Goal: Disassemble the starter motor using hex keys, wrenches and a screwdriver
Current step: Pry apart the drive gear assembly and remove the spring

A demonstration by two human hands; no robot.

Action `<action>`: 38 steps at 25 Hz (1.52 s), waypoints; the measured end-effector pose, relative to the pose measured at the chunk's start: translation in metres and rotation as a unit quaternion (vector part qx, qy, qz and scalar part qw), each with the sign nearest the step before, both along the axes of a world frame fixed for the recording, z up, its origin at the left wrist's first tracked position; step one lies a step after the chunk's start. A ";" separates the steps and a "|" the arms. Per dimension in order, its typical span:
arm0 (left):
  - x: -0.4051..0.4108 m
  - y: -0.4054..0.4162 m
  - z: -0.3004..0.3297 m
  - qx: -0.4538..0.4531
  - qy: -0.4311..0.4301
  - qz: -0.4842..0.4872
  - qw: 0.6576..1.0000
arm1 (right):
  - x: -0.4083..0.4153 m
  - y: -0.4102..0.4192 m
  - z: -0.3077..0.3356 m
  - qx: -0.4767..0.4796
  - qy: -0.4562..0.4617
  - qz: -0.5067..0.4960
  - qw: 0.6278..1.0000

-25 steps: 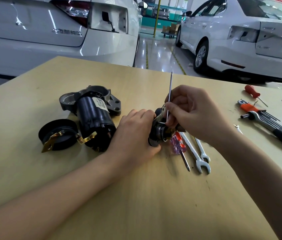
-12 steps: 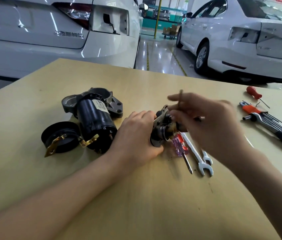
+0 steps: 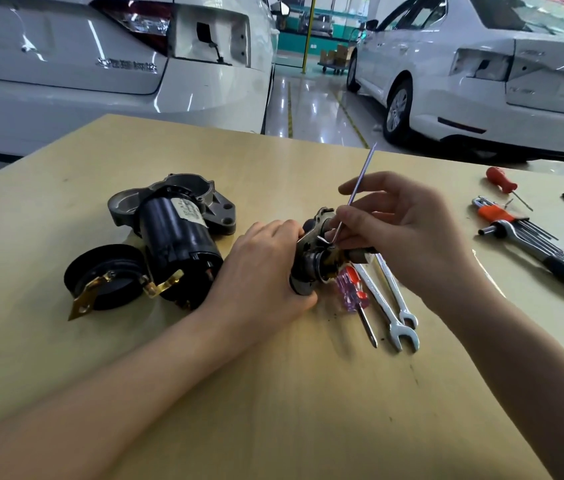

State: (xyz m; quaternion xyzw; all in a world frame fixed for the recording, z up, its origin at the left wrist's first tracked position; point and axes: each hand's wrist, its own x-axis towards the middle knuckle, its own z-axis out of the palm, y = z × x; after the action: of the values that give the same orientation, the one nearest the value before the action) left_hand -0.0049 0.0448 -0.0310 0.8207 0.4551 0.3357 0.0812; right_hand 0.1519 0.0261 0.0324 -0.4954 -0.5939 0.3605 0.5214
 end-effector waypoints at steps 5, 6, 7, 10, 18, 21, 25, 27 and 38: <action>0.000 0.000 -0.001 0.013 0.008 -0.005 1.000 | -0.001 0.001 0.001 -0.021 -0.015 0.017 1.000; 0.000 0.000 -0.001 0.014 0.008 -0.004 1.000 | -0.001 0.002 0.002 -0.022 -0.021 0.023 0.999; 0.000 0.001 -0.001 0.013 0.007 -0.004 1.000 | -0.002 0.003 0.003 -0.021 -0.030 0.026 0.999; 0.000 0.001 -0.001 0.013 0.005 -0.004 1.000 | -0.005 0.004 0.003 -0.014 -0.055 0.026 0.998; 0.000 -0.001 0.000 0.012 0.005 -0.006 1.000 | -0.006 0.004 0.002 -0.013 -0.043 0.014 0.999; 0.000 -0.001 -0.001 0.010 0.005 -0.006 1.000 | -0.006 0.002 0.002 -0.021 -0.034 0.010 0.999; 0.000 -0.001 0.000 0.006 0.001 -0.002 1.000 | -0.008 0.001 0.004 -0.022 -0.029 -0.002 0.999; 0.000 -0.001 0.000 0.006 0.000 -0.003 1.000 | -0.009 0.000 0.004 -0.022 -0.029 -0.005 0.999; 0.000 0.000 0.001 0.005 0.001 0.000 1.000 | -0.011 -0.003 -0.004 0.251 -0.318 -0.044 0.913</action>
State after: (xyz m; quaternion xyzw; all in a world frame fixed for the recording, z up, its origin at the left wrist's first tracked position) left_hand -0.0053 0.0452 -0.0298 0.8215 0.4534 0.3370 0.0767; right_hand 0.1409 0.0236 0.0286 -0.4622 -0.7772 -0.0005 0.4271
